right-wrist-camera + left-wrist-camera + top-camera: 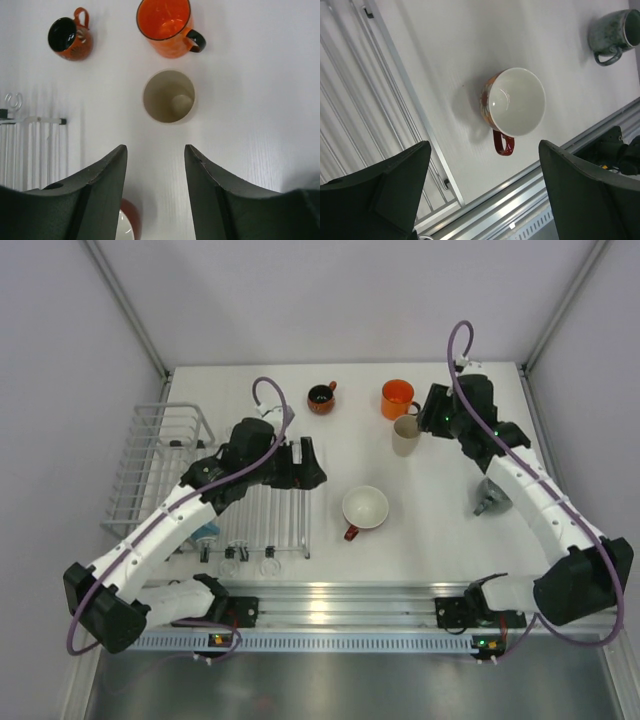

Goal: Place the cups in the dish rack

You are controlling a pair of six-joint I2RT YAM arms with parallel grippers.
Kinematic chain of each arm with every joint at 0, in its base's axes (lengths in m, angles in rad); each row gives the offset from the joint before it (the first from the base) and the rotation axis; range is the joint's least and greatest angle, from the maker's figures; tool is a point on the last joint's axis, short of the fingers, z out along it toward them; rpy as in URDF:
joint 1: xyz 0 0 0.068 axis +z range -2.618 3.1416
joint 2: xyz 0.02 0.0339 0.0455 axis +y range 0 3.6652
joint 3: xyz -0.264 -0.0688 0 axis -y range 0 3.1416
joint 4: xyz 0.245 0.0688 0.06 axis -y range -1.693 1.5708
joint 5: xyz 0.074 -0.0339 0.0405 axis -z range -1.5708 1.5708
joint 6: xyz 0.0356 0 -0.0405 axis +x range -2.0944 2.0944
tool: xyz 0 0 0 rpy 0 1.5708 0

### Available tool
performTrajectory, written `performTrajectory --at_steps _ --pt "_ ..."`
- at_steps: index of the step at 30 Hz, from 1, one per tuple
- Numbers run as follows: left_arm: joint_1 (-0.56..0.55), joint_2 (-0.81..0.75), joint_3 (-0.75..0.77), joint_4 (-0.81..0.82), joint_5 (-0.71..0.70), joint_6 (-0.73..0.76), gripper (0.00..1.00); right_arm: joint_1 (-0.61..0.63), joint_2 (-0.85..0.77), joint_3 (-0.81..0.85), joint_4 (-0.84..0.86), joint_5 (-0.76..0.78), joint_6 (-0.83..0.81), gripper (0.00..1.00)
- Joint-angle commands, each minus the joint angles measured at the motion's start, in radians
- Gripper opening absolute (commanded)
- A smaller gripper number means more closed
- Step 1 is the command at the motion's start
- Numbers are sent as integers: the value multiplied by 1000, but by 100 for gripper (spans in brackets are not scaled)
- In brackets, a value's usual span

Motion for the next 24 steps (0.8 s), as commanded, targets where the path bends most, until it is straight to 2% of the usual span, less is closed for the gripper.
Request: performTrajectory --at_steps 1,6,13,16,20,24 --pt "-2 -40 -22 114 110 36 94 -47 58 130 -69 53 -31 50" --pt "0 -122 -103 229 130 38 95 -69 161 192 -111 69 -48 48" --pt "0 -115 -109 232 176 21 94 -69 311 260 -113 69 -71 46" --pt "0 -124 -112 234 178 18 94 -67 358 348 -209 24 -87 45" --pt "1 -133 -114 215 121 25 94 -38 317 331 -303 -16 -103 44" --pt "1 -135 -123 214 103 28 94 24 176 197 -263 -99 -105 47"
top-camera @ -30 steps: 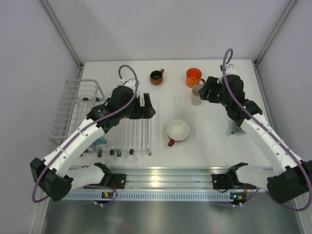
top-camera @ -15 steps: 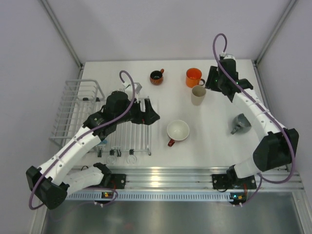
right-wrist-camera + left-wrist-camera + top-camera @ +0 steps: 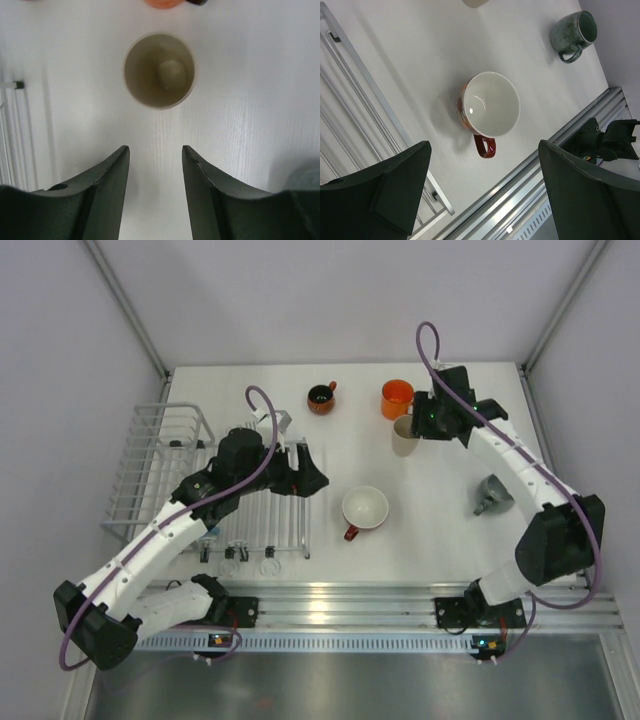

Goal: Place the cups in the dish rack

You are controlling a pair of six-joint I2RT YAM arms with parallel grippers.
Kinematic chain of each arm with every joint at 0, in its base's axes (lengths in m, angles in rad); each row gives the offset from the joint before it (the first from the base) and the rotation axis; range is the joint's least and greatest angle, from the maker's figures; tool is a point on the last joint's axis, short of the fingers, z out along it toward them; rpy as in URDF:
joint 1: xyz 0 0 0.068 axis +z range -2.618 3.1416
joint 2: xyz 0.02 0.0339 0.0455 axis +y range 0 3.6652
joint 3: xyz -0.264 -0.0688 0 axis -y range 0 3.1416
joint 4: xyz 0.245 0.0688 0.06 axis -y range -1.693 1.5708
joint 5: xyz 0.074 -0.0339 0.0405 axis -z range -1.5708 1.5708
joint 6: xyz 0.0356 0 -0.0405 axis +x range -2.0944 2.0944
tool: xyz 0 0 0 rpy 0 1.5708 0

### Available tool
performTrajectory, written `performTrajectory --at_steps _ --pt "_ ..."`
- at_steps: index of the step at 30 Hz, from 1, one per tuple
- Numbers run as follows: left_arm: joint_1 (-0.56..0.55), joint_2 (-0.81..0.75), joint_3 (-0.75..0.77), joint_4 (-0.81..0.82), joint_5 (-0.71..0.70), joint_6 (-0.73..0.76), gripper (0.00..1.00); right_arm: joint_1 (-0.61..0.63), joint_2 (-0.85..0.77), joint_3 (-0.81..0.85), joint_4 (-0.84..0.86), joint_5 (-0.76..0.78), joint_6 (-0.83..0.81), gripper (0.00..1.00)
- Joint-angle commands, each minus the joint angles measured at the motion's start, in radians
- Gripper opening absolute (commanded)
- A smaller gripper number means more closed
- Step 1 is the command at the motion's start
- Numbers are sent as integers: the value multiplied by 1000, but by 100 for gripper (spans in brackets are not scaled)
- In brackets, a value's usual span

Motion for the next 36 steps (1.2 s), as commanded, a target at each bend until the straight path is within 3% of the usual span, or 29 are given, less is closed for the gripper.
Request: performTrajectory --at_steps 1,5,13,36 --pt "1 -20 -3 52 -31 5 94 65 -167 -95 -21 -90 -4 48" --pt "1 11 32 23 -49 -6 93 129 -210 -206 -12 -130 98 55" --pt "1 17 41 -31 -74 -53 93 275 -242 -335 -1 -58 295 55" --pt "3 -58 -5 -48 -20 -171 89 373 -161 -513 196 -50 368 41"
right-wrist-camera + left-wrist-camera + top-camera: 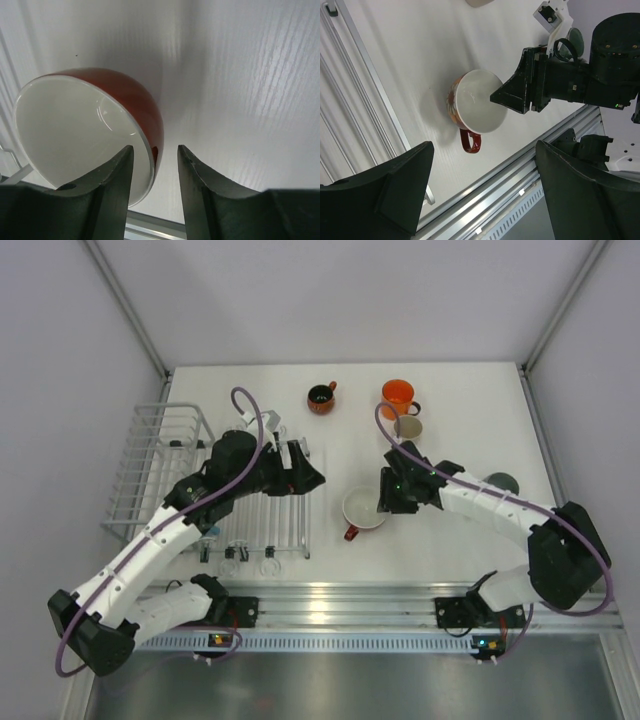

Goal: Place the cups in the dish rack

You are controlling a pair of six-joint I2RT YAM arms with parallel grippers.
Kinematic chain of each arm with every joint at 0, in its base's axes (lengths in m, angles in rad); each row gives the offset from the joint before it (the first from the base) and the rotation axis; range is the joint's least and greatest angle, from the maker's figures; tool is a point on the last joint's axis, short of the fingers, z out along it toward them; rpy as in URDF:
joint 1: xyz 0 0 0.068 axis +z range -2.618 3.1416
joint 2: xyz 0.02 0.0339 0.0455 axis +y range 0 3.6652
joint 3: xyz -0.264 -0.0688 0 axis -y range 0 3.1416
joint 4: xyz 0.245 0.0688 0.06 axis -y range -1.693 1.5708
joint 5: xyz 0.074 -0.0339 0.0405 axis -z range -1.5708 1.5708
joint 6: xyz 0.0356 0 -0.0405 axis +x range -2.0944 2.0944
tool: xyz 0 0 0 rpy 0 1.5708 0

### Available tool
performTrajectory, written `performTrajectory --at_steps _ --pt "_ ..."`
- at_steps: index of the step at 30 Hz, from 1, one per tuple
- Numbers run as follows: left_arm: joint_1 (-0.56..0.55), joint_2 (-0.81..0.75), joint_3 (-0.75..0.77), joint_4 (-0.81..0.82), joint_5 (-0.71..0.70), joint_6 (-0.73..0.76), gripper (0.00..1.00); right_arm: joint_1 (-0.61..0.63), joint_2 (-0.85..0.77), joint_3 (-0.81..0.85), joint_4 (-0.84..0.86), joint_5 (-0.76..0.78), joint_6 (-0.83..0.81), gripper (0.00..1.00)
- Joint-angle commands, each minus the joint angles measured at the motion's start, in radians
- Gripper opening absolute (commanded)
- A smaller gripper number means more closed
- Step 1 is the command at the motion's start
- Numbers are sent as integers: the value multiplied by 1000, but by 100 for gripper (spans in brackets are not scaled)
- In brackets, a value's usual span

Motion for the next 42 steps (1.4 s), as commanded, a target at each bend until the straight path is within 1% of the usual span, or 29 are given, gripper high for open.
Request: performTrajectory --at_steps 1,4,7,8,12,13,14,15,16,18,19,22,24,25,26,28,29,30,31,32,34,36,37,38,39,41,42 --pt "2 -14 -14 4 30 -29 88 19 17 5 111 3 20 40" --pt "2 -16 -9 6 41 -29 87 19 36 11 144 -17 20 33" --pt "1 -20 -5 4 49 -35 86 19 42 11 173 -32 20 11" --pt "2 -20 -2 3 52 -35 85 19 41 13 175 -35 19 0" --pt "2 -14 23 -8 52 -21 84 10 -14 26 204 -38 11 0" --pt "2 -10 50 -21 44 -14 84 -2 -30 26 216 -38 19 0" --pt "2 -6 70 -32 34 -4 84 -15 -47 26 254 -91 25 0" --pt "2 9 96 -41 17 14 84 -25 -82 36 270 -104 31 0" --pt "2 18 151 -52 12 22 84 -39 -99 45 279 -107 37 0" --pt "2 39 211 -75 15 40 84 -44 -140 81 295 -94 37 0" --pt "2 61 268 -81 30 42 84 -44 -154 92 298 -84 34 0" --pt "2 96 351 -83 72 22 83 -62 -217 121 319 -49 33 0" --pt "2 112 377 -68 105 -4 83 -85 -270 122 347 -48 33 0" --pt "2 118 396 -57 128 -17 83 -117 -288 118 386 -55 28 0" --pt "4 130 400 -39 191 -29 83 -139 -304 117 414 -93 26 0" --pt "5 139 397 39 262 -95 83 -200 -350 102 495 -121 31 0" --pt "7 145 391 75 320 -122 82 -220 -369 94 528 -145 33 0" --pt "7 148 382 111 345 -177 81 -237 -399 80 555 -155 33 0" --pt "8 153 365 188 360 -200 81 -266 -413 77 568 -162 31 0" --pt "8 164 359 216 375 -228 81 -278 -424 77 630 -173 23 0" --pt "8 179 354 266 409 -254 80 -300 -440 86 667 -186 11 0" --pt "10 188 336 342 456 -319 80 -309 -447 79 738 -210 19 0" --pt "10 188 293 394 477 -357 80 -312 -450 72 764 -218 29 0" --pt "10 191 267 541 495 -448 80 -311 -455 63 801 -230 40 0" --pt "10 204 246 601 527 -495 80 -312 -462 42 872 -241 66 0" --pt "10 220 200 743 546 -610 79 -311 -469 22 942 -271 77 0" --pt "10 225 189 773 555 -636 78 -312 -470 14 975 -278 80 0"
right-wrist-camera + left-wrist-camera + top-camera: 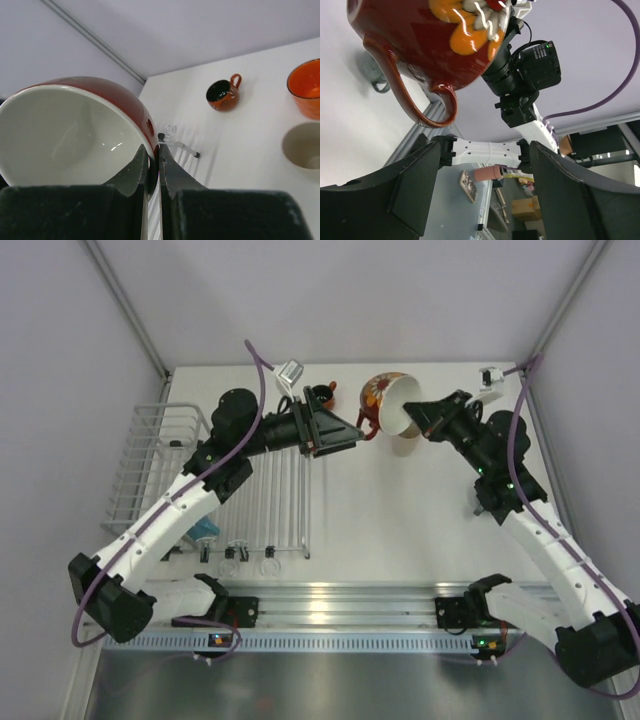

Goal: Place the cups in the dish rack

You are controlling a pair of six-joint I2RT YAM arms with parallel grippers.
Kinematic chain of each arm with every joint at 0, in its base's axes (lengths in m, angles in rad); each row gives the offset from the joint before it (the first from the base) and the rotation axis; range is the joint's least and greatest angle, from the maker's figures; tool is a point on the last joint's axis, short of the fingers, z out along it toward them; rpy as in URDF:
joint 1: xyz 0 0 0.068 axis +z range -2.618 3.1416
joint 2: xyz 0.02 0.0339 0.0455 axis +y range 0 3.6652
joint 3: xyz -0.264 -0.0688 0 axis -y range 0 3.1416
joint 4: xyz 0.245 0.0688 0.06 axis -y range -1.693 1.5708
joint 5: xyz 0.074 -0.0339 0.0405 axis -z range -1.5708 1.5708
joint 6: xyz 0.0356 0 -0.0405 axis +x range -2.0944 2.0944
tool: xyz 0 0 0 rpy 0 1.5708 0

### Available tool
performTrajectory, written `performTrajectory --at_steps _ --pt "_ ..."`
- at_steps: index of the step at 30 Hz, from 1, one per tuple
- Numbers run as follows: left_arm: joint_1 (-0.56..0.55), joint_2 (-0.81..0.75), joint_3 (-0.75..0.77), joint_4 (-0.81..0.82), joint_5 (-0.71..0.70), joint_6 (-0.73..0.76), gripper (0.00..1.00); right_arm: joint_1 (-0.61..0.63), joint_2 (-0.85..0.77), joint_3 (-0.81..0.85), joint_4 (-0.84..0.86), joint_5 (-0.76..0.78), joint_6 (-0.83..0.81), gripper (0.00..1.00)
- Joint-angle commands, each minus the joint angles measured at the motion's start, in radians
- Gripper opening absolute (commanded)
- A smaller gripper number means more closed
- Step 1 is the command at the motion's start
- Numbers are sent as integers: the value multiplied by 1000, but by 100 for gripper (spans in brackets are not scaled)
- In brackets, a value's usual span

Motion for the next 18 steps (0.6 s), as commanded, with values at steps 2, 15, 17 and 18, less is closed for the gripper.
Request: performTrajectory --at_steps 2,15,17,18 --pt "3 26 -55 323 89 -219 77 -3 -49 0 327 -84 53 0" --pt "2 18 -89 355 96 -264 73 8 -55 -84 539 -225 156 0" --pt "2 21 -92 355 106 -275 70 13 -55 -98 573 -227 168 0" --pt "0 23 -100 355 113 -278 67 14 -52 -98 573 -227 168 0"
